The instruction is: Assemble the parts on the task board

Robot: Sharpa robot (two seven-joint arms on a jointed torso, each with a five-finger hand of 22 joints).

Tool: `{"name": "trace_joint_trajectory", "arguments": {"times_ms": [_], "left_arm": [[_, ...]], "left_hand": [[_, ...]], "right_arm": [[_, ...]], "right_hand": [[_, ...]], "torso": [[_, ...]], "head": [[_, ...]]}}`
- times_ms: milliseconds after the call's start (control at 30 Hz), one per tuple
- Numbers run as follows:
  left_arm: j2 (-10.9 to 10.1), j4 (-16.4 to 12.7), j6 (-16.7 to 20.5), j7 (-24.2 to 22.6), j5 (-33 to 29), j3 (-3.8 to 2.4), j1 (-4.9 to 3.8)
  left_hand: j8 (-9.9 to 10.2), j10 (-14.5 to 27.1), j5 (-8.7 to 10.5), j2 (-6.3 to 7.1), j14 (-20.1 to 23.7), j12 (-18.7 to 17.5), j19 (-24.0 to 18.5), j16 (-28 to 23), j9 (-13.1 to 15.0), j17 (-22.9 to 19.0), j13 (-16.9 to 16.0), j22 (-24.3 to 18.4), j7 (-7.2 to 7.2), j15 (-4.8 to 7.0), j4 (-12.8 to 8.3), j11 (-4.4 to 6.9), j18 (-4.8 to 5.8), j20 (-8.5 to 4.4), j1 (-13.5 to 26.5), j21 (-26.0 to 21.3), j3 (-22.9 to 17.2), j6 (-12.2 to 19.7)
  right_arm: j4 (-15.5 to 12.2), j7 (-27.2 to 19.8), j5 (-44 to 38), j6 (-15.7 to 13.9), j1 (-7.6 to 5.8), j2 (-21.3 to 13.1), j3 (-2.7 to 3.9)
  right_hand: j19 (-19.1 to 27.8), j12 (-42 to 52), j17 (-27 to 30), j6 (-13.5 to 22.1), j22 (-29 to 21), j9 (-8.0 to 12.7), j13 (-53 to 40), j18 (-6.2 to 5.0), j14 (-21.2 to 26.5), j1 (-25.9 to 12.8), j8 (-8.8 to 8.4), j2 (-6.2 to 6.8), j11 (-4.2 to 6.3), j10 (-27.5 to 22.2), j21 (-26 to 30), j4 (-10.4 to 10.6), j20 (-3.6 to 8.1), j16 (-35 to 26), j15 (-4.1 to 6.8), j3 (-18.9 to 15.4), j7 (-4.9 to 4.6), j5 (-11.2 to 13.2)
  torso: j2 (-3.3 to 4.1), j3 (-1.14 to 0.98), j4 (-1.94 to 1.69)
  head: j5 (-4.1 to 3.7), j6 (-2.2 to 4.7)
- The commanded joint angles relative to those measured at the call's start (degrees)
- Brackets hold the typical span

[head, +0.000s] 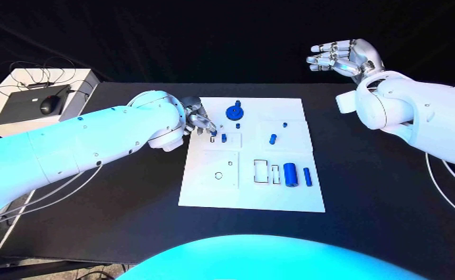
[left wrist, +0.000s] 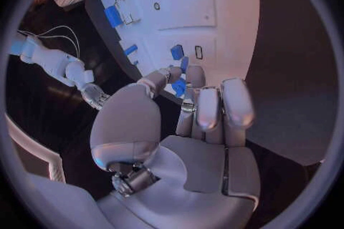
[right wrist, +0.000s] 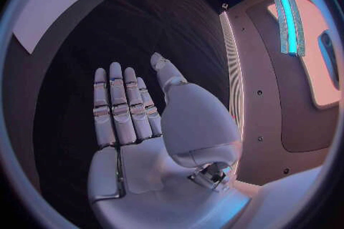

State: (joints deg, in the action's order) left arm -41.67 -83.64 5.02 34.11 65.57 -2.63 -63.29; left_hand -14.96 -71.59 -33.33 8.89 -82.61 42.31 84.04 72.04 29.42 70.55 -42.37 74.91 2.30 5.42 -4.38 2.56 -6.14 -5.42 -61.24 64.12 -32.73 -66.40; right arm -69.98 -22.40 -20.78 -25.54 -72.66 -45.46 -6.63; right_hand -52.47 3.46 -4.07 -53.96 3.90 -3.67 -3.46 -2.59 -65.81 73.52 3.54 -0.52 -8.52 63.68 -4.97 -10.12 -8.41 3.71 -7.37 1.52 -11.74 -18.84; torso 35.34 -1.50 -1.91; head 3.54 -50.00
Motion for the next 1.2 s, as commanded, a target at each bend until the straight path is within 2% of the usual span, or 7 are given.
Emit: {"name": "trace_joint_trajectory", "arguments": {"times_ms": [33,167,600,833,1200], "left_arm": [[-0.27,-0.74,5.85,-0.01,1.95,0.09,0.53],[-0.67,-1.4,7.27,-0.13,1.86,0.14,1.13],[-1.62,-1.93,6.9,-0.07,0.24,0.18,2.82],[-1.92,-1.94,6.78,-0.03,0.05,0.18,3.25],[-1.83,-1.68,7.0,0.0,-0.09,0.18,3.79]], "left_hand": [[-0.16,-0.7,-0.32,-0.63,-0.01,-0.22,0.83,0.14,0.52,-0.03,-0.05,7.43,-0.46,0.35,-5.94,0.68,0.93,-0.41,-1.02,0.26,-6.29,-0.81],[-0.18,-0.72,-0.32,-0.6,-0.02,-0.22,0.86,0.15,0.55,-0.03,-0.05,7.45,-0.46,0.36,-5.92,0.7,0.94,-0.42,-1.02,0.32,-6.32,-0.81],[-0.22,-0.7,-0.31,-0.57,-0.01,-0.23,0.9,0.2,0.65,-0.05,-0.1,7.48,-0.44,0.39,-5.91,0.71,0.93,-0.45,-1.03,0.43,-6.51,-0.78],[-0.23,-0.69,-0.34,-0.56,-0.01,-0.23,0.92,0.22,0.68,-0.04,-0.12,7.49,-0.45,0.4,-5.95,0.73,0.92,-0.46,-1.03,0.46,-6.57,-0.77],[-0.23,-0.69,-0.34,-0.56,-0.01,-0.23,0.92,0.22,0.68,-0.04,-0.12,7.49,-0.45,0.4,-5.95,0.73,0.92,-0.46,-1.03,0.46,-6.57,-0.77]], "right_arm": [[-0.1,-0.48,0.05,0.42,-0.01,-0.06,0.04],[-0.13,-0.49,0.05,0.42,-0.01,-0.11,0.04],[-0.2,-0.49,0.05,0.4,-0.01,-0.23,0.04],[-0.19,-0.49,0.05,0.39,-0.01,-0.26,0.04],[-0.2,-0.5,0.05,0.38,-0.01,-0.28,0.04]], "right_hand": [[0.41,0.09,0.06,-0.04,0.03,-0.01,0.07,0.61,0.45,0.02,0.03,0.0,0.01,-0.23,0.09,0.17,0.08,-0.15,-0.01,0.09,-0.11,-0.2],[0.41,0.09,0.06,-0.04,0.03,-0.01,0.07,0.61,0.45,0.02,0.03,0.0,0.01,-0.23,0.09,0.17,0.08,-0.15,-0.01,0.09,-0.11,-0.2],[0.41,0.09,0.06,-0.04,0.03,-0.01,0.07,0.61,0.45,0.02,0.03,0.0,0.01,-0.23,0.09,0.17,0.08,-0.15,-0.01,0.09,-0.11,-0.2],[0.41,0.09,0.06,-0.04,0.03,-0.01,0.07,0.61,0.45,0.02,0.03,0.0,0.01,-0.23,0.09,0.17,0.08,-0.15,-0.01,0.09,-0.11,-0.2],[0.41,0.09,0.06,-0.04,0.03,-0.01,0.07,0.61,0.45,0.02,0.03,0.0,0.01,-0.23,0.09,0.17,0.08,-0.15,-0.01,0.09,-0.11,-0.2]], "torso": [[-0.02,-0.02,-0.04],[0.0,0.01,-0.01],[0.0,0.0,0.02],[-0.03,-0.06,-0.02],[-0.01,0.0,0.04]], "head": [[-0.1,0.0],[-0.15,0.0],[-0.08,0.0],[-0.08,0.0],[-0.27,0.0]]}}
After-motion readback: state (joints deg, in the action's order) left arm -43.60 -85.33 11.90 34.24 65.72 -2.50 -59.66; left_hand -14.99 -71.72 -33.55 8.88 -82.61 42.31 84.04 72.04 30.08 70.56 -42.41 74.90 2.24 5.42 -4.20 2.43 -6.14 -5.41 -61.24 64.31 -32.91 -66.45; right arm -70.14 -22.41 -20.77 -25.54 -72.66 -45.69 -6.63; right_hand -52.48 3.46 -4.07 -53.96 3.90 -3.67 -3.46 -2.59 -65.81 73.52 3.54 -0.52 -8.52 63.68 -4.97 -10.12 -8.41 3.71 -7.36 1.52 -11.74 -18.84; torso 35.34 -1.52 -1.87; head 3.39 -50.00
